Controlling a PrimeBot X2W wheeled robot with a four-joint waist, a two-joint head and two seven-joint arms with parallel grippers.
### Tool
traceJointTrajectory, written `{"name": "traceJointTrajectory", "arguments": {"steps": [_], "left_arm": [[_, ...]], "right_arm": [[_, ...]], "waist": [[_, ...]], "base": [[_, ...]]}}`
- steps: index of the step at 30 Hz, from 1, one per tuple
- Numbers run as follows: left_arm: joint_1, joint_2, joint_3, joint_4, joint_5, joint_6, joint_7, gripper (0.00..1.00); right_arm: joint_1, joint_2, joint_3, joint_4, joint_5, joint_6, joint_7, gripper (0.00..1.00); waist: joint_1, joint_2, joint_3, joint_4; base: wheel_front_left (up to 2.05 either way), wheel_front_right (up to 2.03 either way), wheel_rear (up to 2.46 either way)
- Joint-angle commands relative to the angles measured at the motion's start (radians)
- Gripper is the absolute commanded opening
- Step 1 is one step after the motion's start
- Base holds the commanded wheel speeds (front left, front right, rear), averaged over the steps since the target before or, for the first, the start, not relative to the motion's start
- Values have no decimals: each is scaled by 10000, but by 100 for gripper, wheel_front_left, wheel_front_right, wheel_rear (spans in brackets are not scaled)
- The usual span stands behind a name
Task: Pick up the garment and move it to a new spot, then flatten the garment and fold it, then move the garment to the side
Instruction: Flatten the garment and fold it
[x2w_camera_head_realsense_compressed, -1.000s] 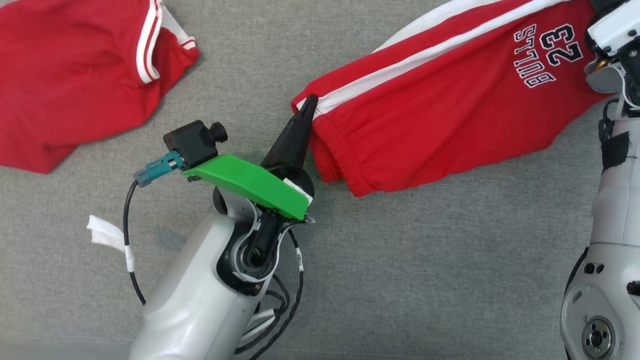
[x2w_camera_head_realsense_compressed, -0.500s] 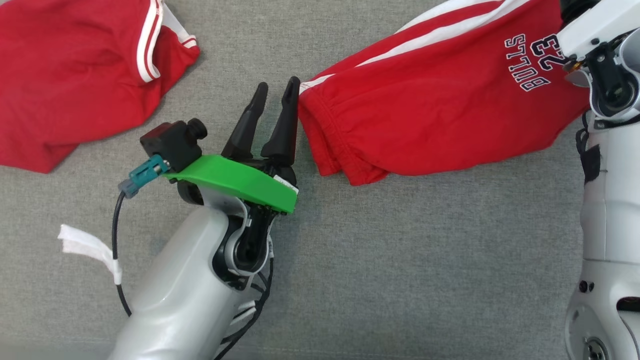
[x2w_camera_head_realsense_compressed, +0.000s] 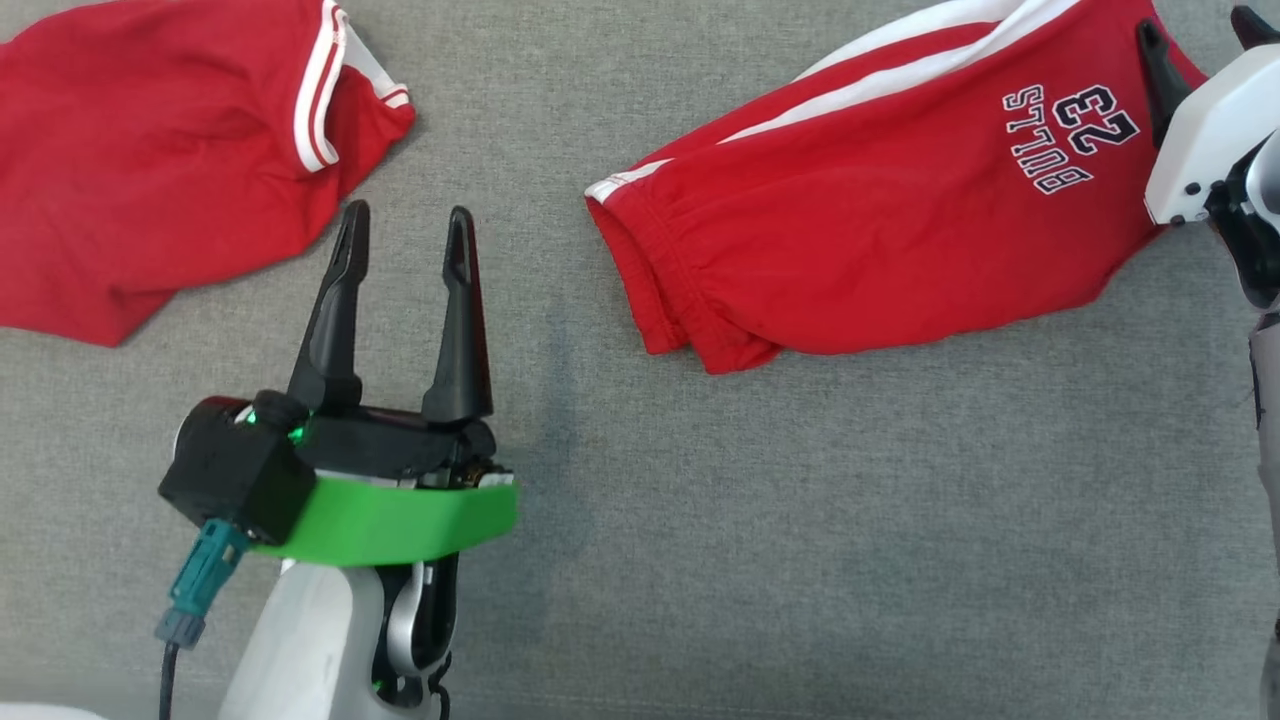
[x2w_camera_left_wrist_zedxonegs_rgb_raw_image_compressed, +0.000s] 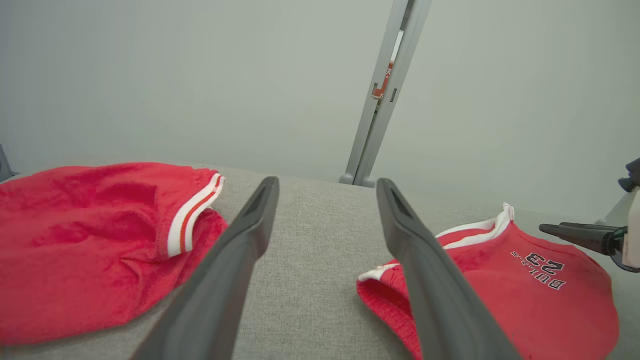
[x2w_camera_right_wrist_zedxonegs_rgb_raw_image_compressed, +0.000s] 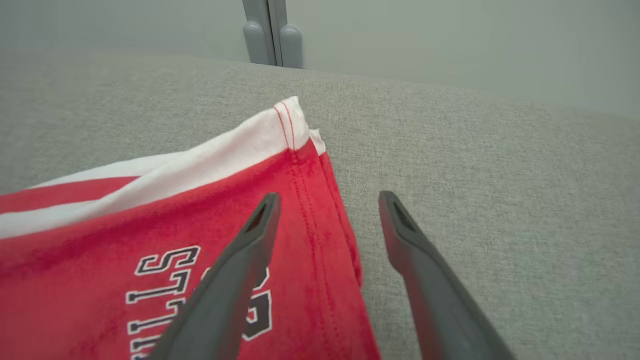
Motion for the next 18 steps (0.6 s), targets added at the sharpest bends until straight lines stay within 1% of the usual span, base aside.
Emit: {"name": "traceJointTrajectory", "arguments": {"steps": [1, 5, 6, 8, 9, 10, 14, 18], "left_arm": [[311, -134, 234, -133, 192, -106, -2, 100], [677, -275, 443, -190, 573, -372, -3, 100], [754, -293, 444, -143, 654, -398, -3, 100], [829, -304, 411, -119, 448, -334, -3, 100], [860, -304, 389, -83, 428, -312, -3, 100], [884, -304, 387, -52, 427, -303, -3, 100], [1164, -298, 614, 164, 503, -293, -4, 100], [1688, -297, 1014, 352, 722, -485, -4, 100]], "right_arm": [[-86, -64, -131, 194, -172, -7, 40, 100], [-243, -166, -426, 808, -572, -7, 180, 100], [-233, -118, -491, 985, -646, -7, 214, 100], [-246, 11, -556, 1305, -548, -6, 357, 100], [-229, 97, -612, 1495, -376, -4, 458, 51], [-195, 218, -642, 1613, -203, -1, 504, 0], [-108, 630, -1126, 1782, 600, -2, 280, 0], [276, 756, -1923, 1801, 1321, -15, -75, 0]], "waist": [[0, 0, 128, 152], [0, 0, 290, 410], [0, 0, 302, 453], [0, 0, 301, 495], [0, 0, 281, 505], [0, 0, 236, 489], [0, 0, -108, 169], [0, 0, -644, -322]], "base": [[0, 0, 0], [0, 0, 0], [0, 0, 0], [0, 0, 0], [0, 0, 0], [0, 0, 0], [0, 0, 0], [0, 0, 0]]}}
